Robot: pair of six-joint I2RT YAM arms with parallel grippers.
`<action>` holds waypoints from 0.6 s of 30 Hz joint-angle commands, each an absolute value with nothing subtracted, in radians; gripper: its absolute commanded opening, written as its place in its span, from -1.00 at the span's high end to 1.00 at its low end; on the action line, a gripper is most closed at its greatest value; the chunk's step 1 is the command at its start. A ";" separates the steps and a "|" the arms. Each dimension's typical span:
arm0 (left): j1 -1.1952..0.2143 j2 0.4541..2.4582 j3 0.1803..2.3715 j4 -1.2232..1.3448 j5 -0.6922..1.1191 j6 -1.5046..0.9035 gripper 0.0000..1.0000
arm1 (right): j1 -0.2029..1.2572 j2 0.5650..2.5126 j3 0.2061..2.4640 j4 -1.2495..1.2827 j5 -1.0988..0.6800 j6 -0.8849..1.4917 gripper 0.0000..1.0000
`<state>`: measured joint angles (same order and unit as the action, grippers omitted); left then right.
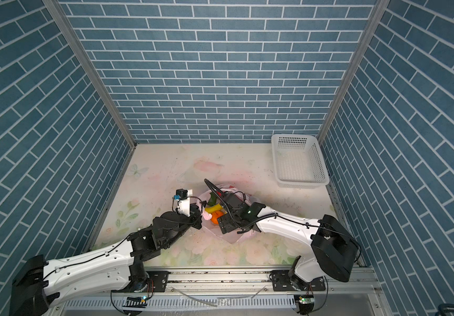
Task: Untie the knot of the plastic bag and take out the fruit
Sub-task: Pick up the fruit from the plastic bag.
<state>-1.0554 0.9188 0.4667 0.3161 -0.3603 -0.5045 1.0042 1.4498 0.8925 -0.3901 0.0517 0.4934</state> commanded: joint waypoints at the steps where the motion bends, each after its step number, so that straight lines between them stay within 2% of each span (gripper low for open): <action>1: -1.075 0.944 0.435 0.417 -0.308 -0.477 0.87 | 0.979 1.468 0.859 -0.414 0.148 0.534 -0.67; 7: -1.104 0.989 0.425 0.362 -0.253 -0.541 0.89 | 0.917 1.541 0.883 -0.343 0.117 0.528 -0.67; 14: -1.159 0.882 0.431 0.103 -0.372 -0.607 0.92 | 0.896 1.607 0.894 -0.301 0.062 0.509 -0.65; 18: -1.161 0.809 0.434 -0.035 -0.417 -0.618 0.92 | 0.896 1.630 0.906 -0.304 0.056 0.511 -0.56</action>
<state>-1.1526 0.8463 0.4366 0.1135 -0.3580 -0.5953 0.9024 1.6096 0.8852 -0.3115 0.0650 0.4919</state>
